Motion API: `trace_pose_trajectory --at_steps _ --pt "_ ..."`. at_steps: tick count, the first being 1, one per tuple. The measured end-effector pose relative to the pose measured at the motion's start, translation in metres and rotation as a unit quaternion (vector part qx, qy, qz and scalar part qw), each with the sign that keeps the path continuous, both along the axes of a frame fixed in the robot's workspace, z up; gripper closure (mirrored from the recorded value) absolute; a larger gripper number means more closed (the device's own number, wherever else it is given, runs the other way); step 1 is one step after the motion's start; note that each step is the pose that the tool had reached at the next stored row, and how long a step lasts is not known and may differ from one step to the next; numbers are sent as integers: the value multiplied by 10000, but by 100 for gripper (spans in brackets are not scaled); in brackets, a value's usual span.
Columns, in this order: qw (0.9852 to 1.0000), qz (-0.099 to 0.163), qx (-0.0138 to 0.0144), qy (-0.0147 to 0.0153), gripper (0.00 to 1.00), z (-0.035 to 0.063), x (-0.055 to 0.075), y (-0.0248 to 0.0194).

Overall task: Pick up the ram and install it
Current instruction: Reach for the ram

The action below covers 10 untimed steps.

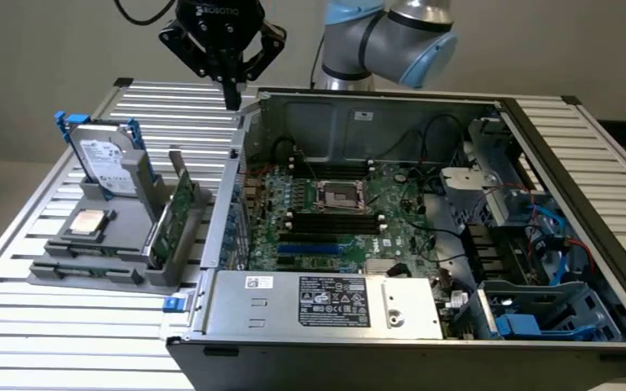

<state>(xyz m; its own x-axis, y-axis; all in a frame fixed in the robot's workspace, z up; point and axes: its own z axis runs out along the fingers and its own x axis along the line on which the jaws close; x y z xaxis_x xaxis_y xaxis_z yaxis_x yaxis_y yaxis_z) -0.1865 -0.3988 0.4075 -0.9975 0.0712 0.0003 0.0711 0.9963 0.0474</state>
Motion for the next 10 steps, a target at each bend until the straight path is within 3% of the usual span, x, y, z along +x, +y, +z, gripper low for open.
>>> trace_pose_trajectory --at_steps 3,10 --pt "10000 0 -1 27 89 -18 -139 0" --pt "10000 0 -11 34 89 -94 -457 0"
